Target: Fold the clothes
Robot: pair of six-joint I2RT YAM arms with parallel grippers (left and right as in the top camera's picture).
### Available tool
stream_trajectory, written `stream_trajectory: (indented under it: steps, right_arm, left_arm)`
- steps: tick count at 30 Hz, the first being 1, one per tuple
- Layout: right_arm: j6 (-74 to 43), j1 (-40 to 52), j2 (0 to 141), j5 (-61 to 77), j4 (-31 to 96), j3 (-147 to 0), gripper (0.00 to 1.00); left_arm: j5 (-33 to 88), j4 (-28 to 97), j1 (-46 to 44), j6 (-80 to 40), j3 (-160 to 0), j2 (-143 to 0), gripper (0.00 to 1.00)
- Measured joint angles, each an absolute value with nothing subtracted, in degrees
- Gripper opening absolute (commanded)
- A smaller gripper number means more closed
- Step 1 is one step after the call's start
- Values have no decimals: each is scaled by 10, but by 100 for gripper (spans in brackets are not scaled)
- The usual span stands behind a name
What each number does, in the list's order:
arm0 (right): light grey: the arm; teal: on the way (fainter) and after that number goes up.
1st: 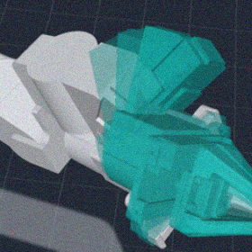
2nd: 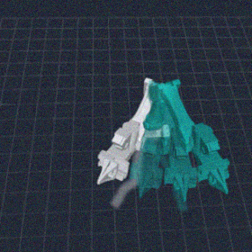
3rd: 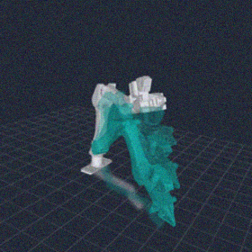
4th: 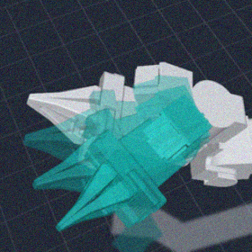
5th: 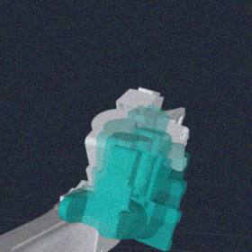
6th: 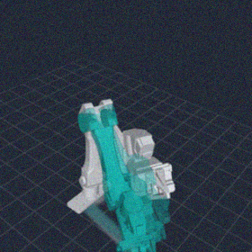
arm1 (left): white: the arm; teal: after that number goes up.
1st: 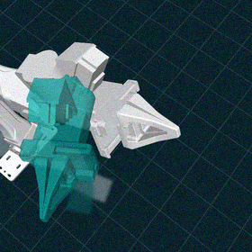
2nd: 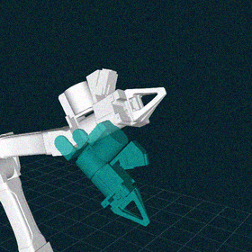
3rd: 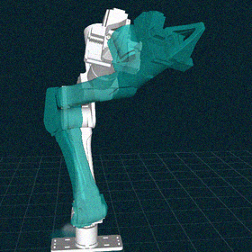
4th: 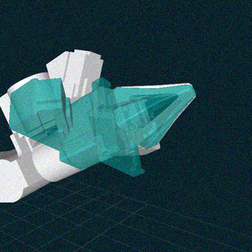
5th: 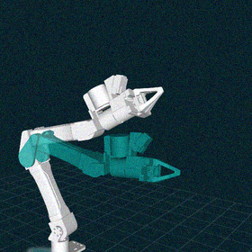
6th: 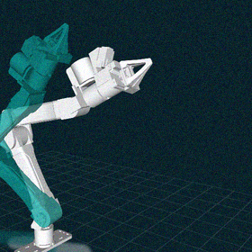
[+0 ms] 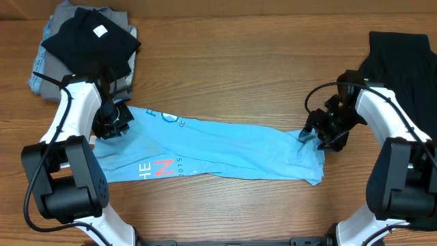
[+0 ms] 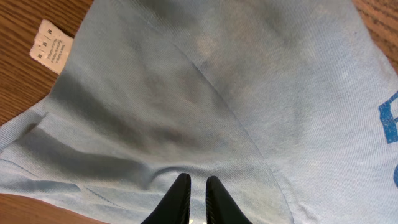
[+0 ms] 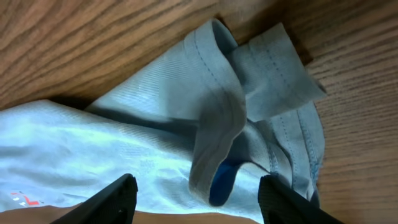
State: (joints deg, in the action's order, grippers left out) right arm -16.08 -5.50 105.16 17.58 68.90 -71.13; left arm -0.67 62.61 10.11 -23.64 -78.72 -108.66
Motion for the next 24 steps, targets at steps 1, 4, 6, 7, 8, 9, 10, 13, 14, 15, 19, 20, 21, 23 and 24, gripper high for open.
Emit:
stream_trajectory:
  steps: [1,4,6,7,8,9,10,13,14,15,19,20,21,23,24]
  right_arm:
    - [-161,-55,1052,176,689,-711,65]
    - [-164,-55,1052,176,680,-709,63]
    - [-166,-55,1052,176,665,-701,60]
    - [-168,-55,1052,176,656,-695,58]
    - [-169,-55,1052,176,648,-688,53]
    - [-171,-55,1052,176,640,-679,49]
    - [-175,-55,1052,176,633,-673,47]
    - [-182,-55,1052,176,618,-668,37]
    - [-184,-55,1052,176,614,-668,34]
    - [-184,-55,1052,176,604,-668,29]
    - [-193,-55,1052,174,588,-668,18]
    - [-193,-55,1052,171,584,-668,17]
    - [-193,-55,1052,169,579,-668,13]
    - [-195,-55,1052,162,571,-668,4]
    - [-196,-55,1052,161,568,-668,4]
  left_arm:
    - [-7,626,101,-236,-787,-1087,14]
    - [-7,626,101,-236,-787,-1087,14]
    - [-7,627,101,-236,-787,-1087,14]
    - [-7,627,101,-236,-787,-1087,14]
    - [-7,628,101,-236,-787,-1087,14]
    - [-7,628,101,-236,-787,-1087,14]
    - [-7,628,101,-236,-787,-1087,14]
    - [-7,628,101,-236,-787,-1087,14]
    - [-7,628,101,-236,-787,-1087,14]
    - [-7,628,101,-236,-787,-1087,14]
    - [-7,628,101,-236,-787,-1087,14]
    - [-7,628,101,-236,-787,-1087,14]
    - [-7,628,101,-236,-787,-1087,14]
    - [-7,628,101,-235,-787,-1087,14]
    - [-7,628,101,-235,-787,-1087,14]
